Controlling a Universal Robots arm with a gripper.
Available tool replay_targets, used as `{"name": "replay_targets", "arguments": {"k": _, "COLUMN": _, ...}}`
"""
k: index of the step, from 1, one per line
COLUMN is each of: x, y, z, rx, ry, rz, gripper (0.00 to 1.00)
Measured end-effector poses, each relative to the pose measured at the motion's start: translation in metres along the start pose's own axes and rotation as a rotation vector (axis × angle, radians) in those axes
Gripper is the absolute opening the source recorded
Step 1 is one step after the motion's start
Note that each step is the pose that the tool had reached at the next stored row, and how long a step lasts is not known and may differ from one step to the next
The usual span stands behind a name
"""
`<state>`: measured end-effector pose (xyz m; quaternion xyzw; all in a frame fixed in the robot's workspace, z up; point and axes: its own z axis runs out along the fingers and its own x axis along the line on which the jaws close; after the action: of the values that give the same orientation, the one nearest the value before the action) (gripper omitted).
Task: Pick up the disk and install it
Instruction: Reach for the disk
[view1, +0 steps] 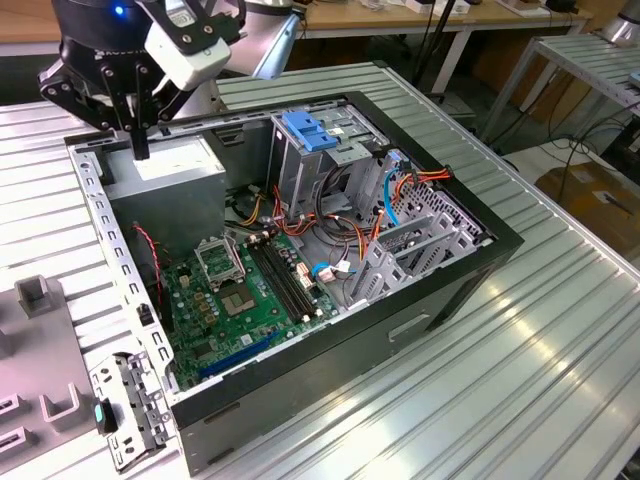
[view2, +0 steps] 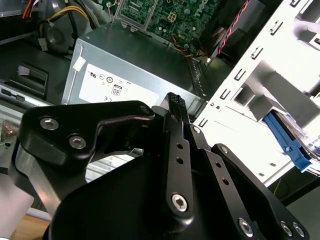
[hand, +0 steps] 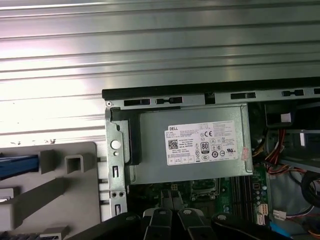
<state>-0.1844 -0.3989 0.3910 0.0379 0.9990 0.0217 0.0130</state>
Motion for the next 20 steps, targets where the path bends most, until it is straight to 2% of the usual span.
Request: {"name": "replay_targets", "arguments": {"k": 20, "x": 0.0216, "y": -0.0017, "z": 0.0008, "rx": 0.0, "ry": 0.0006, "rz": 0.0, "gripper": 0.11}}
